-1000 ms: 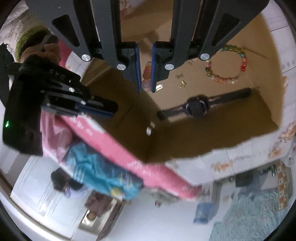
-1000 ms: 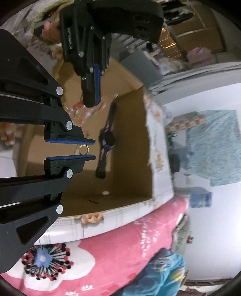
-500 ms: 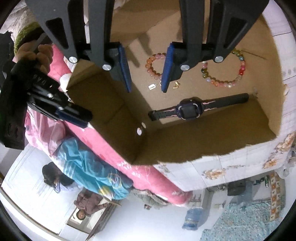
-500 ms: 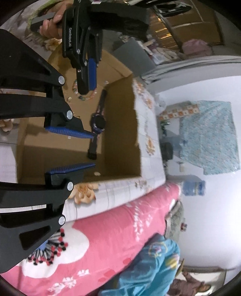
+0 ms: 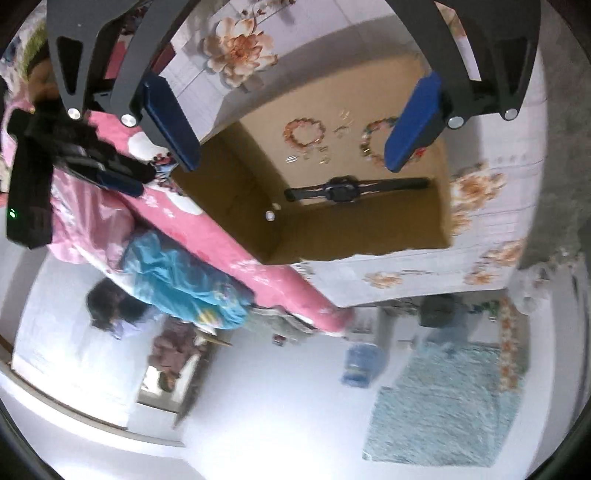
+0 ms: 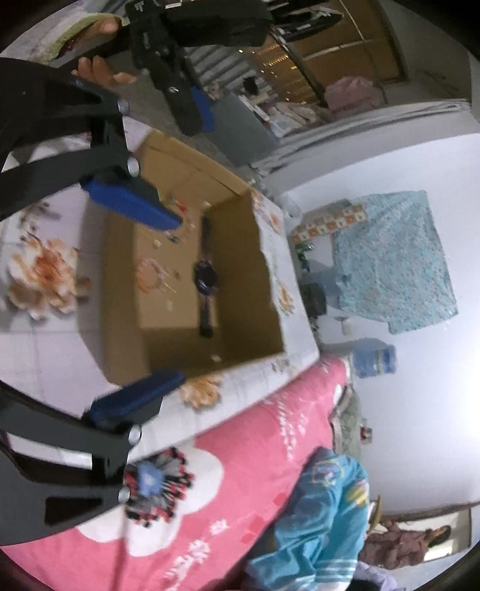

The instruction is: Organize jewelry

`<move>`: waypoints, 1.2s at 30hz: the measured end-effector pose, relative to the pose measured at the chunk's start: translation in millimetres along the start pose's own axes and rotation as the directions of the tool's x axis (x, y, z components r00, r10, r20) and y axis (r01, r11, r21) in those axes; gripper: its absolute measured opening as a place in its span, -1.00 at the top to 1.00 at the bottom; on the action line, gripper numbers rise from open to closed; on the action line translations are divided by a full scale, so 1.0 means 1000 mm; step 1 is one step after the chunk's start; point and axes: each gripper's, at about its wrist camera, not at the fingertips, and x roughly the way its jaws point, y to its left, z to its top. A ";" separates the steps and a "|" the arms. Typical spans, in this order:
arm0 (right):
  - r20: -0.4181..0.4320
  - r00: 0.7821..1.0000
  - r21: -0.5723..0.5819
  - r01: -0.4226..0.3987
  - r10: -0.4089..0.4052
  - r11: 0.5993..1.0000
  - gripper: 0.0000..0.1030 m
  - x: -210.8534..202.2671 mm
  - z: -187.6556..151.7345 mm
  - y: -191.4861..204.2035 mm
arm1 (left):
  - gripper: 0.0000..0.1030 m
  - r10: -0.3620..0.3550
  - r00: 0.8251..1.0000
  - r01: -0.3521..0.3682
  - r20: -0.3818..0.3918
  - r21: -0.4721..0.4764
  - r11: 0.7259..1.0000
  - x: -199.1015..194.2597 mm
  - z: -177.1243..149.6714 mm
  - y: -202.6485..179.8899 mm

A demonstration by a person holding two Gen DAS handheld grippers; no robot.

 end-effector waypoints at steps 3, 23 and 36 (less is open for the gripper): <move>-0.043 0.999 -0.018 0.003 -0.003 1.000 -0.73 0.002 -0.013 0.011 | -0.90 0.094 0.996 -0.094 -0.006 -0.007 0.996 -0.009 -0.012 -0.006; -0.216 0.956 -0.120 0.174 -0.197 0.977 -0.84 0.044 -0.038 0.030 | -0.90 0.468 0.857 -0.506 -0.217 -0.173 0.845 0.027 -0.062 0.015; -0.251 0.948 -0.113 0.170 -0.193 0.979 -0.84 0.058 -0.034 0.025 | -0.90 0.488 0.840 -0.526 -0.236 -0.140 0.839 0.039 -0.059 -0.002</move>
